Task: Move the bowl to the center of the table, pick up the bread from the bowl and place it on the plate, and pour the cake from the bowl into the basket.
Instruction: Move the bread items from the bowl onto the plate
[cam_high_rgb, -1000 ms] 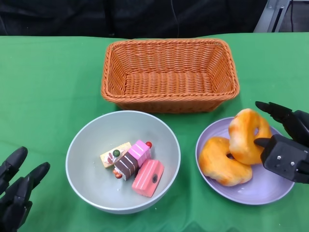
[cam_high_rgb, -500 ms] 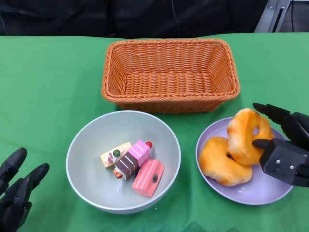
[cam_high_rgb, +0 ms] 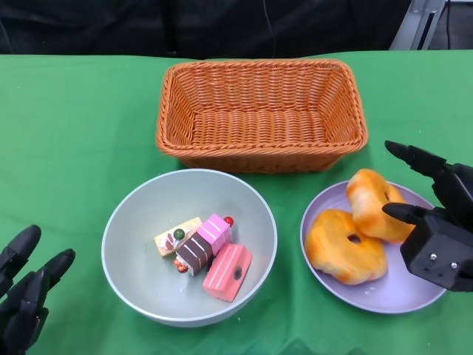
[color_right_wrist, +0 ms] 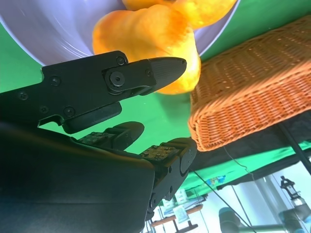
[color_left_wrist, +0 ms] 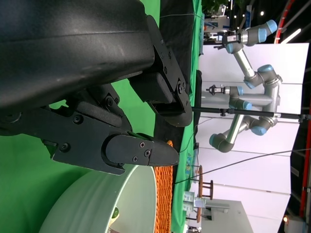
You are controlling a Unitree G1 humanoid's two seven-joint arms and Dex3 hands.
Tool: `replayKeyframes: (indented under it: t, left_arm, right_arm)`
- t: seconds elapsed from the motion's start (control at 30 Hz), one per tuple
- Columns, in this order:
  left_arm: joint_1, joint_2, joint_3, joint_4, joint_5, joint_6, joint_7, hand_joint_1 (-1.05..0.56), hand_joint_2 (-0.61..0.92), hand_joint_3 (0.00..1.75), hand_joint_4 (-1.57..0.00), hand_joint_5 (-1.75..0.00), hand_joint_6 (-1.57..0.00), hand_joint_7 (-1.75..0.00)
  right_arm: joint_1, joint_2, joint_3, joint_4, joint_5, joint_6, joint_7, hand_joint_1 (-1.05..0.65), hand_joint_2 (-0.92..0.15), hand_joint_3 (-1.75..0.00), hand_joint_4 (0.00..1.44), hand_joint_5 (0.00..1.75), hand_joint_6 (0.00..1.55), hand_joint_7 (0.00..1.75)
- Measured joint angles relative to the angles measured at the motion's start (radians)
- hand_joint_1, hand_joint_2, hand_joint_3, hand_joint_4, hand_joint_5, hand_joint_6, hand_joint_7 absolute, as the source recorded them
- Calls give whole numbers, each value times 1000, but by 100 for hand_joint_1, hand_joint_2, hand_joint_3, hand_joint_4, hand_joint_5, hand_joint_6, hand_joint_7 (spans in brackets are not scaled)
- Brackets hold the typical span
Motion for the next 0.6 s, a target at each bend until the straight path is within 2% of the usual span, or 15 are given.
replayKeyframes:
  t: [0.27,0.43,0.5,0.6]
  left_arm:
    - [-7,4,4,6,-10,0,-16,-54,92,17,-99,0,-86,0]
    - [-10,9,6,8,-8,0,-17,-54,92,16,-99,0,-87,0]
    - [-12,12,5,9,-8,0,-18,-55,92,16,-98,0,-85,0]
    - [-13,19,4,14,-8,0,-24,-55,92,16,-97,0,-85,0]
  right_arm:
    - [77,0,-51,-113,33,-8,4,-67,-92,-16,52,2,42,2]
    - [137,11,-106,-181,85,-71,-17,-64,-92,-14,57,4,46,3]
    - [161,18,-130,-192,141,-127,-12,-48,-91,-8,63,7,52,5]
    - [204,49,-176,-213,279,-259,20,-38,-92,-4,70,10,61,8]
